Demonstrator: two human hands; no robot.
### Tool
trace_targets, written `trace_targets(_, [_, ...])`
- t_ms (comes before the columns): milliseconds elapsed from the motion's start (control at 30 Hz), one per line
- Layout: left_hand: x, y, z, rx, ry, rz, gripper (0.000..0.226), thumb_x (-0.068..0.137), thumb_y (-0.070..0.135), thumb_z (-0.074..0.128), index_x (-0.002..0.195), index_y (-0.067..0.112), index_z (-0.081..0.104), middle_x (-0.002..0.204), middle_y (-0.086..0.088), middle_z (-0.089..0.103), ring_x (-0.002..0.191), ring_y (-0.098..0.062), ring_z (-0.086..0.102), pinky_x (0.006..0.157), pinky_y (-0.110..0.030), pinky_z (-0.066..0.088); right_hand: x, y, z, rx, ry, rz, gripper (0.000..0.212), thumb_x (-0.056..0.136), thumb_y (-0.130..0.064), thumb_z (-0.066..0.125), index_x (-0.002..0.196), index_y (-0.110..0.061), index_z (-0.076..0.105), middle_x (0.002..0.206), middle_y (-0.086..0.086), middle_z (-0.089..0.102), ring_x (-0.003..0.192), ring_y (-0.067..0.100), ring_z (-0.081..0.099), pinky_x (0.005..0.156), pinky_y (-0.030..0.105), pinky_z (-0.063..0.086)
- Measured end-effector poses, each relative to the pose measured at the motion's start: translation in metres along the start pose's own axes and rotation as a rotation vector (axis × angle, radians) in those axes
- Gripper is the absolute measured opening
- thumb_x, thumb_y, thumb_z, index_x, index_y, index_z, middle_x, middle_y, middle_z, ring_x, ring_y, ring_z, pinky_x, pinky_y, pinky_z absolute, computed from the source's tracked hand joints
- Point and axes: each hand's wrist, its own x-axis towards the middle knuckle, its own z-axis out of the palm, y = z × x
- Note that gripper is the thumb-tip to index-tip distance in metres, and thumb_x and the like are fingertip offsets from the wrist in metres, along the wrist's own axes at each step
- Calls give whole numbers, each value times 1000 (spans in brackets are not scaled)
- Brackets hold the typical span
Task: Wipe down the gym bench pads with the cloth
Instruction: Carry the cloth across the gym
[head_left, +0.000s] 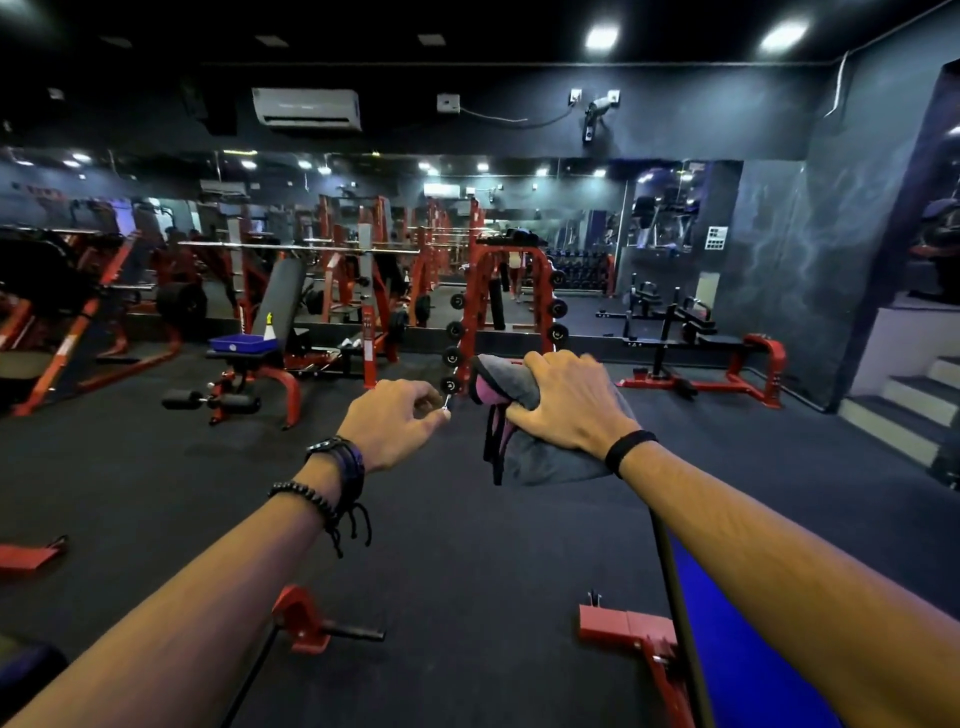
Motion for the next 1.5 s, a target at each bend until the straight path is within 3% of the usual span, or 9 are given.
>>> trace_targets(200, [118, -6, 59, -32, 3, -3, 22, 90, 39, 63, 104, 24, 70, 99, 9, 69, 94, -12, 63, 83, -34, 53, 76, 79, 75, 20, -26, -65, 49, 84, -59, 55, 110, -19, 58, 98, 4, 61, 91, 24, 55, 72, 34, 32])
trace_targets(367, [204, -34, 85, -16, 49, -77, 25, 90, 40, 62, 106, 22, 69, 101, 7, 69, 95, -14, 63, 81, -33, 52, 164, 112, 138, 28, 53, -136, 47, 78, -57, 60, 102, -16, 62, 86, 5, 59, 80, 25, 55, 67, 33, 34])
trace_targets(500, [257, -71, 116, 14, 49, -146, 27, 91, 39, 63, 109, 20, 69, 104, 5, 70, 96, -16, 64, 80, -31, 51, 215, 115, 208, 68, 71, -211, 48, 75, -56, 61, 101, -15, 63, 86, 6, 61, 79, 25, 55, 68, 36, 45])
trace_targets(700, [348, -144, 170, 62, 36, -181, 28, 91, 42, 61, 111, 23, 67, 106, 6, 69, 97, -14, 64, 81, -31, 51, 304, 131, 311, 77, 84, -249, 51, 75, -57, 56, 102, -14, 63, 87, 6, 60, 81, 25, 54, 72, 38, 44])
trace_targets(933, [502, -231, 202, 29, 77, -228, 30, 91, 42, 62, 112, 22, 66, 107, 6, 69, 97, -14, 64, 82, -33, 52, 467, 166, 403, 142, 88, -243, 47, 76, -57, 54, 95, -15, 59, 85, 4, 57, 79, 24, 53, 68, 34, 35])
trace_targets(1067, [576, -270, 219, 79, 40, -208, 31, 91, 42, 60, 114, 22, 66, 110, 6, 69, 100, -15, 64, 82, -32, 51, 538, 175, 461, 160, 33, -254, 49, 79, -59, 57, 102, -16, 59, 92, 5, 60, 85, 26, 55, 72, 36, 36])
trace_targets(1333, [705, -394, 261, 180, 38, -271, 32, 91, 44, 59, 114, 22, 67, 112, 3, 68, 104, -19, 62, 83, -33, 50, 682, 161, 603, 229, 43, -332, 53, 83, -63, 57, 107, -16, 60, 94, 6, 61, 88, 27, 57, 73, 36, 37])
trace_targets(1500, [799, -471, 251, 254, 74, -341, 33, 92, 45, 58, 114, 23, 67, 111, 2, 69, 104, -21, 63, 82, -34, 51, 818, 146, 664, 270, 105, -449, 50, 83, -61, 59, 101, -15, 60, 91, 6, 62, 85, 27, 58, 68, 33, 33])
